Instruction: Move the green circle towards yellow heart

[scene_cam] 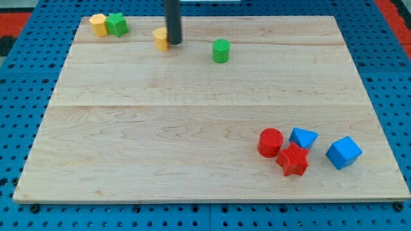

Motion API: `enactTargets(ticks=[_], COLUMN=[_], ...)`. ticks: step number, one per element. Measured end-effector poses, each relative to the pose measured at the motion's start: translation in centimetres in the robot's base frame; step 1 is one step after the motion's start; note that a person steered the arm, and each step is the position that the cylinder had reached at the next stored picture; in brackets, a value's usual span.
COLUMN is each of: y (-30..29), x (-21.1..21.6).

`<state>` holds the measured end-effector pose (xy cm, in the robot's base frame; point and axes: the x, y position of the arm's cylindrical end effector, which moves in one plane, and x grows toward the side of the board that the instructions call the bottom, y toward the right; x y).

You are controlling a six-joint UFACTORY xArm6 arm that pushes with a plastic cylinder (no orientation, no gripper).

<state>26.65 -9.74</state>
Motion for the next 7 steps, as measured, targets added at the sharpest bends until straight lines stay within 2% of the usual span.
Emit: enactTargets(ticks=[2, 3, 5, 6, 7], y=[-12.8, -6.4, 15.0, 18.6, 16.7], x=[-0.1, -0.4, -1.7, 2.4, 5.4])
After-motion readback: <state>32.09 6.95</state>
